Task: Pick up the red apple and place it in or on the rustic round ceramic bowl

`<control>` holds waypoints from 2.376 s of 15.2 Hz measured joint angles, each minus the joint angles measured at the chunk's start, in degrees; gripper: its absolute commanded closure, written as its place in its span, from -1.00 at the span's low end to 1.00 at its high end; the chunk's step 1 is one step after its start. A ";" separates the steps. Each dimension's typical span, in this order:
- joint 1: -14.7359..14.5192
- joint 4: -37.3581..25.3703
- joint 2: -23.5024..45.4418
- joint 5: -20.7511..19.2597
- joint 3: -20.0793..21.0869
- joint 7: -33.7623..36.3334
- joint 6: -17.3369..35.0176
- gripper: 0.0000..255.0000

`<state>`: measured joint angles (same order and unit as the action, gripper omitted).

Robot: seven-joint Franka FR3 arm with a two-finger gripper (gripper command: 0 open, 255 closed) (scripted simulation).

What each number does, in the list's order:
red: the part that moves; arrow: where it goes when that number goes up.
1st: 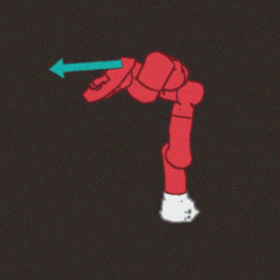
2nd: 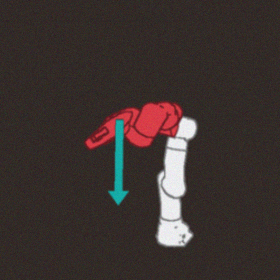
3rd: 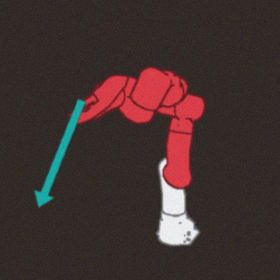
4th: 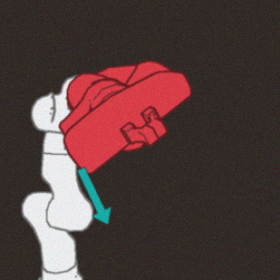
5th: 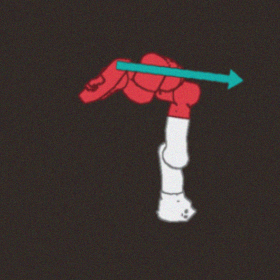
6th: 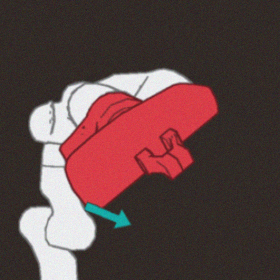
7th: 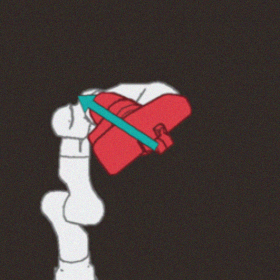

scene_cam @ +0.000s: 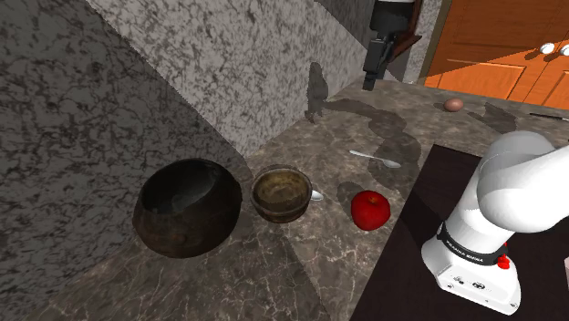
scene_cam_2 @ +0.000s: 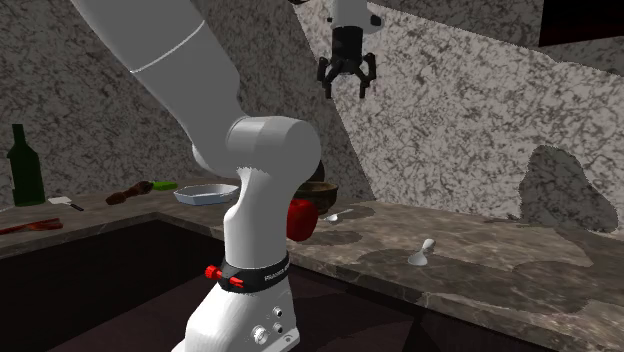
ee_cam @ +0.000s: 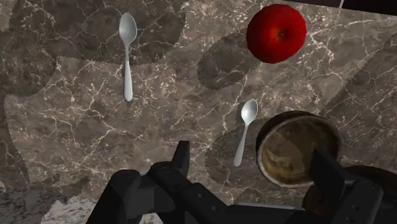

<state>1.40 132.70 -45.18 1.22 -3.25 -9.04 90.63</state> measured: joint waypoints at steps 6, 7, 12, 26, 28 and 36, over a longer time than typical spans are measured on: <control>5.76 9.30 -5.04 2.93 4.24 15.84 2.77 -1.00; 7.08 11.48 -6.54 3.90 5.45 19.91 3.09 -1.00; 12.96 22.01 -13.33 10.22 12.32 40.51 5.25 -1.00; 16.25 38.66 -20.79 33.13 33.41 82.79 12.71 -1.00; 15.88 39.91 -19.91 34.32 34.49 82.57 14.71 -1.00; 15.09 40.90 -19.76 35.49 35.47 82.88 15.86 1.00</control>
<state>16.48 173.60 -64.94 36.71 32.23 73.84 106.49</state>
